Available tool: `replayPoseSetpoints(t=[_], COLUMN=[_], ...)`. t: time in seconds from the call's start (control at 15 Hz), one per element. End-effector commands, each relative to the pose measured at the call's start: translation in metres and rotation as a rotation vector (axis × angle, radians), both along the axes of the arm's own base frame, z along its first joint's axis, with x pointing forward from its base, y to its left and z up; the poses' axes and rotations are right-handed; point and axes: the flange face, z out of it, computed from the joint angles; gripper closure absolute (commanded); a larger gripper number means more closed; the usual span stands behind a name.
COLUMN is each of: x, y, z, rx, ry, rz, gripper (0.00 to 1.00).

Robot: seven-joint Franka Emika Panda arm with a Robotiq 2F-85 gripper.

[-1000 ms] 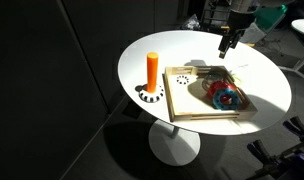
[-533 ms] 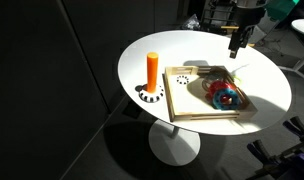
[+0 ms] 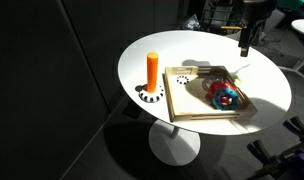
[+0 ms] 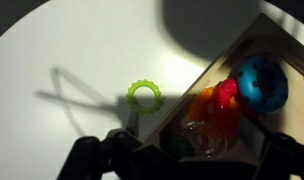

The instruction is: Put the green ring in the box

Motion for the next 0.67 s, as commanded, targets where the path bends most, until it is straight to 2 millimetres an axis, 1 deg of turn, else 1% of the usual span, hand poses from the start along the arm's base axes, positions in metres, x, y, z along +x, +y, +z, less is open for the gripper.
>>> replayPoseSetpoints(t=[0.0,0.4,0.47,0.6], x=[0.0003,0.0079,0.0053,0.0073], y=[0.0016,0.0055,0.0059,0.0064], z=[0.0158,0.0157,0.0098,0.0109], rx=[0.018,0.054,0.038,0.041], ry=[-0.007,-0.084,-0.051,-0.068], rz=[-0.031,-0.061,-0.036,-0.037], gripper=[0.00,0.00,0.00,0.00])
